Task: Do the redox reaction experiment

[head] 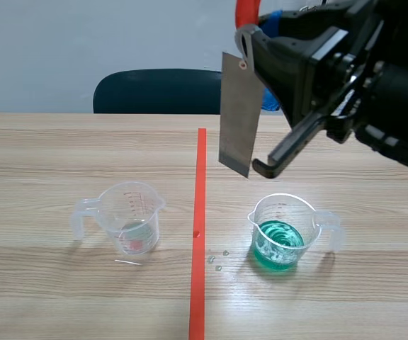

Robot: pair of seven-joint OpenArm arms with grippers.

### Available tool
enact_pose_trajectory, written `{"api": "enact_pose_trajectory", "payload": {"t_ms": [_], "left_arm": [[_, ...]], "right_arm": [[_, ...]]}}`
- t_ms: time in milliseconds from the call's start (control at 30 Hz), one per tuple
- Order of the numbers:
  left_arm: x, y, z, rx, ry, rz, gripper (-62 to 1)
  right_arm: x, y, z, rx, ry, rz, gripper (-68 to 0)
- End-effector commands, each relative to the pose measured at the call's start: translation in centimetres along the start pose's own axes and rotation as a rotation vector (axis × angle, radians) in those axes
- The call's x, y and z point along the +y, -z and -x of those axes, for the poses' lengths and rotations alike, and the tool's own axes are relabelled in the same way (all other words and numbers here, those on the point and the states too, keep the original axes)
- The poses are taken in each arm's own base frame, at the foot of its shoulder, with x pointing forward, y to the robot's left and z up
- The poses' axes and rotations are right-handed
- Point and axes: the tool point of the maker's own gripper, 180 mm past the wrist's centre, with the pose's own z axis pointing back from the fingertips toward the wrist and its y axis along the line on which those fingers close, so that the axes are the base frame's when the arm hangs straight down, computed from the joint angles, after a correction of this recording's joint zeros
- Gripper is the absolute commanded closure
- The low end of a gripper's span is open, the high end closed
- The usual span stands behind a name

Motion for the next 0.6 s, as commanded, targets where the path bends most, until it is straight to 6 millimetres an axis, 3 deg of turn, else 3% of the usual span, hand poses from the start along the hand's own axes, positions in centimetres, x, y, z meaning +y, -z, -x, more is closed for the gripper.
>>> {"api": "enact_pose_trajectory", "payload": {"t_ms": [0,233,567], "left_arm": [[0.2,0.0,-0.5,-0.023,0.0,-0.011,-62.3],[0.2,0.0,-0.5,-0.022,0.0,-0.011,-62.3],[0.2,0.0,-0.5,-0.023,-0.001,-0.011,-62.3]], "right_arm": [[-0.1,0.5,-1.1,-0.03,-0.016,-0.005,-1.3],[1.4,2.3,-1.9,-0.075,0.015,-0.052,-1.3],[2.7,4.9,-1.2,-0.084,0.023,-0.114,-1.3]]}}
